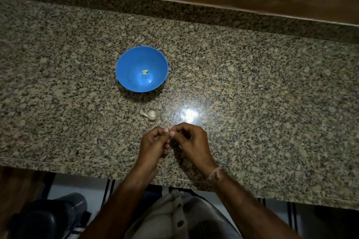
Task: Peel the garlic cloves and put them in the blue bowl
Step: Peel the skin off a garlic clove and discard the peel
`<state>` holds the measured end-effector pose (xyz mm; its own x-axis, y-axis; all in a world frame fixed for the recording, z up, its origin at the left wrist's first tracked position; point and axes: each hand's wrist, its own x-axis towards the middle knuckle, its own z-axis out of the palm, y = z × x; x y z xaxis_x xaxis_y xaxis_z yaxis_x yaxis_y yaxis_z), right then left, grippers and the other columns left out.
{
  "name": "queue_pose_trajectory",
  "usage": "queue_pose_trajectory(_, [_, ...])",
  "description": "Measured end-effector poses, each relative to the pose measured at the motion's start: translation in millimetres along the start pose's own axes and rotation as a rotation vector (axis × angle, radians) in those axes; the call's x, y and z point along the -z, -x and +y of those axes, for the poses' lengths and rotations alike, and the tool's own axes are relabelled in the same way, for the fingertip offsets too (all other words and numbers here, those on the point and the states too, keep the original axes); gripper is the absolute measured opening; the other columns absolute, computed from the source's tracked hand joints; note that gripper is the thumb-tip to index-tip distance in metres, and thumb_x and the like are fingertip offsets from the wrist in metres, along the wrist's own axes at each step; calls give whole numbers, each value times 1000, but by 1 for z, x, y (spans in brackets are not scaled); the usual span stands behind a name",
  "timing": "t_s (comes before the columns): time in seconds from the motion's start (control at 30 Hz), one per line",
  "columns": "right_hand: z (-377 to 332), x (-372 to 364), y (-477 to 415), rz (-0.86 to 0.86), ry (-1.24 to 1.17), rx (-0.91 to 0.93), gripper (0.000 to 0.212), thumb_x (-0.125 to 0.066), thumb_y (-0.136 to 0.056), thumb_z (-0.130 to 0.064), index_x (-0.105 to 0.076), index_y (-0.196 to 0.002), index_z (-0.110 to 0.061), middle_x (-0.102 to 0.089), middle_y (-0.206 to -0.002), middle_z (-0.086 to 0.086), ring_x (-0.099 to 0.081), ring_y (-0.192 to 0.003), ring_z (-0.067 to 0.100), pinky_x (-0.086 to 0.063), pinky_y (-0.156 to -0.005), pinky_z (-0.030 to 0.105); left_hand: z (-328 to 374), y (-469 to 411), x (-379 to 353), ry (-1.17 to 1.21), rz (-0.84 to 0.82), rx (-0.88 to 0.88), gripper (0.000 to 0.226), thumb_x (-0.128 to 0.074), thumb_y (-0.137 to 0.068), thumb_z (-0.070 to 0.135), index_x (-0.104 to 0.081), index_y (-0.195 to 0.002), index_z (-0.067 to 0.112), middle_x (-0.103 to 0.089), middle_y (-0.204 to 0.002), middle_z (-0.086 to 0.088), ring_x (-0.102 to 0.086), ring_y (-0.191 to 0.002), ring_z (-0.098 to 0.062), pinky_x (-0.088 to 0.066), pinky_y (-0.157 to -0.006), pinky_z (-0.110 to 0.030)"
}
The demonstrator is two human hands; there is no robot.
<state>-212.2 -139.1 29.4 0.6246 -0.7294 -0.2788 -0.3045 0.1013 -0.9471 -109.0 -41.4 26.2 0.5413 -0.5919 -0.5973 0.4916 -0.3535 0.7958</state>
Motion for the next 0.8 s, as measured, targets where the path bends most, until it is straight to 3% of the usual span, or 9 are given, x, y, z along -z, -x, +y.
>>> queue_pose_trajectory(0.1, [2, -2, -2, 5, -13, -51, 6, -75, -94, -12, -79, -90, -13, -78, -82, 0, -75, -82, 19, -62, -79, 36, -2, 3, 0, -12, -6, -48, 24, -60, -105, 28, -70, -97, 8, -55, -71, -1, -47, -63, -10, -37, -56, -27])
queue_pose_trajectory(0.27, [7, -6, -7, 3, 143, -95, 14, -66, -100, -17, -73, -88, -18, -73, -81, -8, -68, -79, 6, -55, -75, 28, -2, 5, -1, -29, -21, -61, 23, -58, -106, 24, -68, -99, 5, -55, -72, -3, -49, -64, -10, -38, -57, -27])
queue_pose_trajectory(0.47, [9, 0, -1, 30, 184, 24, 34, -59, -91, 11, -80, -102, -14, -77, -102, -5, -71, -100, 7, -59, -92, 29, -3, 0, 3, 30, 64, -9, 20, -61, -105, 25, -70, -96, 10, -60, -70, 0, -50, -61, -10, -38, -55, -27])
queue_pose_trajectory(0.6, [4, -1, 4, -25, 1, 7, 12, -74, -93, -5, -80, -102, -12, -80, -95, -2, -76, -93, 15, -62, -87, 34, -2, 1, 2, 17, 62, 26, 26, -60, -105, 27, -71, -90, 10, -59, -66, -1, -48, -57, -9, -39, -53, -24])
queue_pose_trajectory(0.8, [4, -1, 3, 12, -1, -16, 6, -77, -93, -8, -81, -95, -12, -80, -88, -4, -76, -87, 12, -62, -82, 30, -2, 3, 0, 13, 30, 10, 23, -59, -106, 27, -72, -98, 10, -61, -70, 1, -51, -62, -9, -39, -56, -27])
